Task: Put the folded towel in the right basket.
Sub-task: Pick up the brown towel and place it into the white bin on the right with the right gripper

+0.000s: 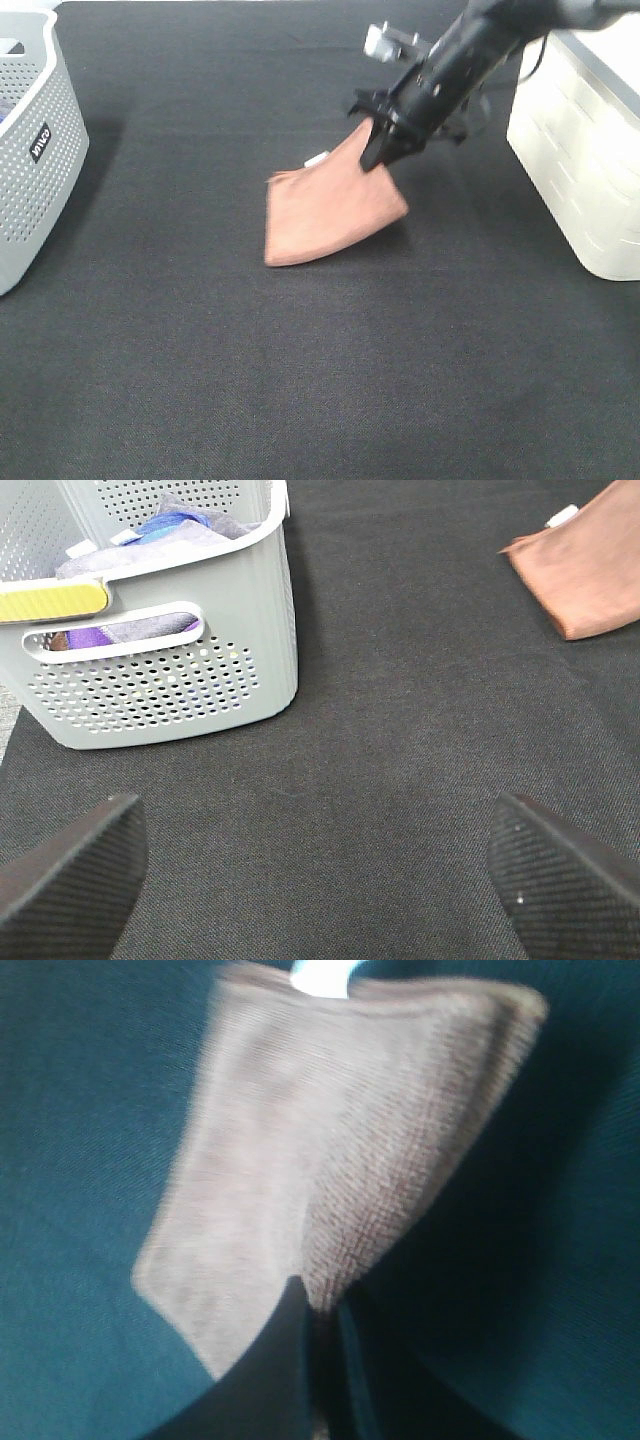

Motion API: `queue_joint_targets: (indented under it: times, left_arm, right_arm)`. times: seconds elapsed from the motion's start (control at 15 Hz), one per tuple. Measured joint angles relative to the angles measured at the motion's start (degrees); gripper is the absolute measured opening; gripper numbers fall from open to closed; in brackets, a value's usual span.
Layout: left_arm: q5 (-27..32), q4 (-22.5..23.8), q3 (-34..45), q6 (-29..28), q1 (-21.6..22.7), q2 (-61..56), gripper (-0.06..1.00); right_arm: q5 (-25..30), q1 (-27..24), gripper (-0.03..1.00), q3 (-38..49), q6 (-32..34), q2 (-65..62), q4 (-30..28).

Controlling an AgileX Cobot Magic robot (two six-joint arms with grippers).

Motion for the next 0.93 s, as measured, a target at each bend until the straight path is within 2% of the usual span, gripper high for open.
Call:
queue_joint_targets:
  times: [0.27, 0.47, 0.8, 0.87, 0.93]
  left_arm:
    - [0.0, 0.0, 0.0, 0.0, 0.0, 0.0, 0.87]
    - [0.0, 0.0, 0.0, 0.0, 0.0, 0.0, 0.87]
    - [0.0, 0.0, 0.0, 0.0, 0.0, 0.0, 0.87]
    - [0.0, 0.0, 0.0, 0.0, 0.0, 0.0, 0.87]
    - [0.0, 0.0, 0.0, 0.0, 0.0, 0.0, 0.87]
  right_arm:
    - [1.43, 0.0, 0.01, 0.0, 0.0, -6.59, -4.93]
    - [3.38, 0.0, 0.01, -0.06, 2.29, -14.73, -11.06]
    - [4.18, 0.0, 0.01, -0.11, 8.94, -25.78, -23.43]
    - [4.58, 0.0, 0.01, -0.11, 11.06, -28.19, -28.02]
    - [4.81, 0.0, 0.01, -0.11, 11.86, -28.88, -29.45]
